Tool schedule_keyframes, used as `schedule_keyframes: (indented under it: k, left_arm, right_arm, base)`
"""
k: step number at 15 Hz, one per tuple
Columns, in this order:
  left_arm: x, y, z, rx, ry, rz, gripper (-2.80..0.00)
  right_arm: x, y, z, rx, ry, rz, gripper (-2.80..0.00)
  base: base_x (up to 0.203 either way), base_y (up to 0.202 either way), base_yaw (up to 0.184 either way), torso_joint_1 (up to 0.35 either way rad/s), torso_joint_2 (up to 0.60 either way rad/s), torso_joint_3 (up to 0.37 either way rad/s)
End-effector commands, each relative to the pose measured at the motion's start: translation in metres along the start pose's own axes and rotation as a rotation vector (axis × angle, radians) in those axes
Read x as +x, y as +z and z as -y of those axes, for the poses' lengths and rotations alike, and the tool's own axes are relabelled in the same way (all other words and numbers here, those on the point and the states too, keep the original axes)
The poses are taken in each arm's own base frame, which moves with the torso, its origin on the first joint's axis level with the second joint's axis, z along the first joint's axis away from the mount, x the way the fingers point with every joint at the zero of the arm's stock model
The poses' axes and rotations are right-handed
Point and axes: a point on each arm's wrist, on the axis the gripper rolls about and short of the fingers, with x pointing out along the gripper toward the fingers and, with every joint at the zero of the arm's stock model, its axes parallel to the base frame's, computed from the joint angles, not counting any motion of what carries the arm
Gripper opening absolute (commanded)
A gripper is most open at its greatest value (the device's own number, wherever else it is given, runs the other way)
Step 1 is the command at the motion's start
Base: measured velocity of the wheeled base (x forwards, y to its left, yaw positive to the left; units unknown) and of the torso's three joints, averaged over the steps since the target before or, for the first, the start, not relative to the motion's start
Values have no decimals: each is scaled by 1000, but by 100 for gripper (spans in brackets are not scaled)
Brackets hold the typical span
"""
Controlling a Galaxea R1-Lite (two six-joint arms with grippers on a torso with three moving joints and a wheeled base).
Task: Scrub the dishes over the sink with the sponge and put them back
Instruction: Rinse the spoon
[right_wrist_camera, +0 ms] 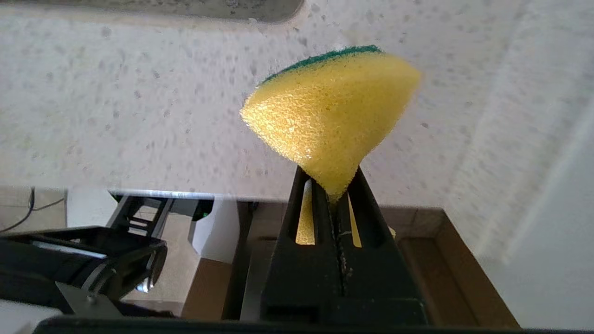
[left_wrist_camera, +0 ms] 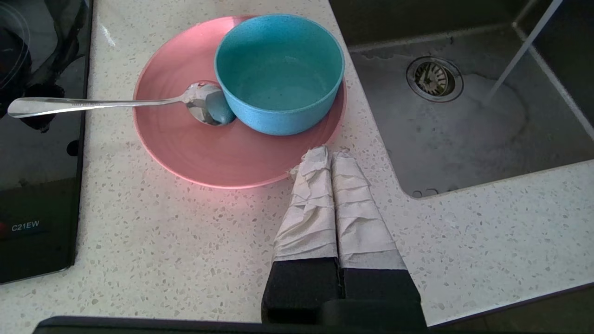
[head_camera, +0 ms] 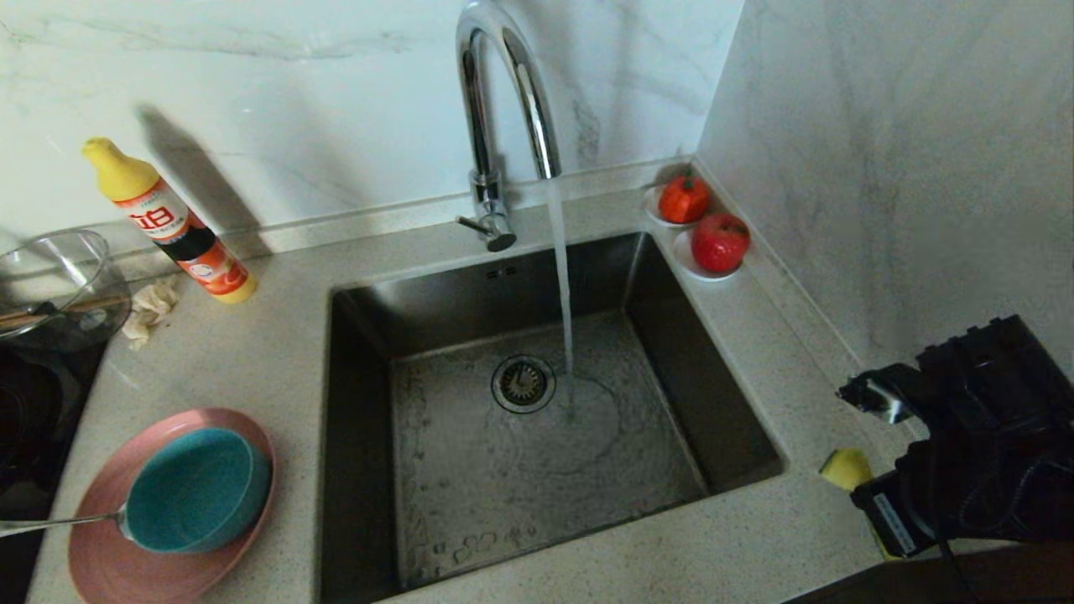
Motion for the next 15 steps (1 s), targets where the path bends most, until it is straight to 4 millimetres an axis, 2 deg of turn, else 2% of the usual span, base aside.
schedule_keyframes:
  k: [1, 12, 13, 14, 15]
  left_arm:
    - [0, 0, 0, 0, 0, 0, -280]
    - [0, 0, 0, 0, 0, 2, -280]
    - [0, 0, 0, 0, -1, 2, -280]
    - [0, 0, 0, 0, 0, 2, -280]
    - [0, 0, 0, 0, 0, 2, -280]
  right_arm:
    - [18, 2, -3, 26, -5, -32, -280]
    - [41, 15, -3, 75, -50, 20, -280]
    - [43, 17, -3, 77, -58, 30, -63]
    - [45, 19, -3, 81, -67, 48, 0]
    - [47, 20, -4, 85, -74, 69, 0]
  base:
    - [0, 0, 0, 0, 0, 0]
    - [0, 0, 0, 0, 0, 0]
    - [0, 0, 0, 0, 0, 0]
    - [0, 0, 0, 0, 0, 0]
    - [0, 0, 0, 0, 0, 0]
